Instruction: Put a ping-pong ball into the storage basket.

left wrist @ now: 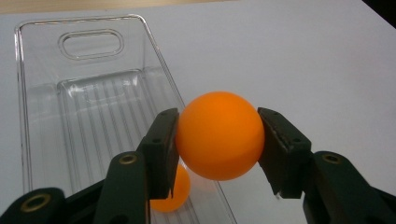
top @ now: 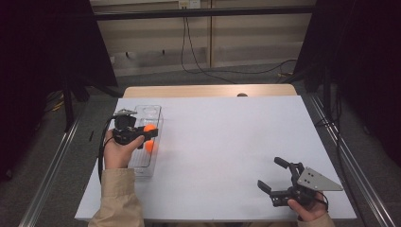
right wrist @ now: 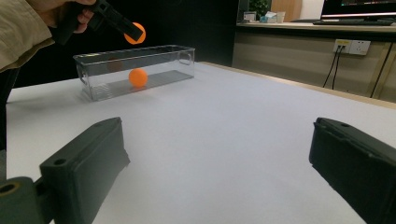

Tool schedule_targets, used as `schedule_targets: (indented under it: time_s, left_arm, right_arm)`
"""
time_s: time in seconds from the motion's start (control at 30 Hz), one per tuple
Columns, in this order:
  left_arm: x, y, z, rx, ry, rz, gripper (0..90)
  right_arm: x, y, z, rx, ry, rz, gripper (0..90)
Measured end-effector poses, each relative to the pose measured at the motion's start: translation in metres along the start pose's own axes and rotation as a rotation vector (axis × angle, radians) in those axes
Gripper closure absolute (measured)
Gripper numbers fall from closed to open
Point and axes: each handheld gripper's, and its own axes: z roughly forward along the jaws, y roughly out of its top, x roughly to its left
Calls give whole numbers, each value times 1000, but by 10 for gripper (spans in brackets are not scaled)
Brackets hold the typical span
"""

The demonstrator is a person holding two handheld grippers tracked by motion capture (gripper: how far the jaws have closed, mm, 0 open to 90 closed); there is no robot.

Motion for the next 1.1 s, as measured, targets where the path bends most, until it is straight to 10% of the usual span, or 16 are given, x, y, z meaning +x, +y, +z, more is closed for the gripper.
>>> schedule_targets:
  time_s: [1.1]
  left_arm:
    - [13,-6,0,5,38,-20,509]
  right_arm:
    - [0,0,1,1,2,-2,30]
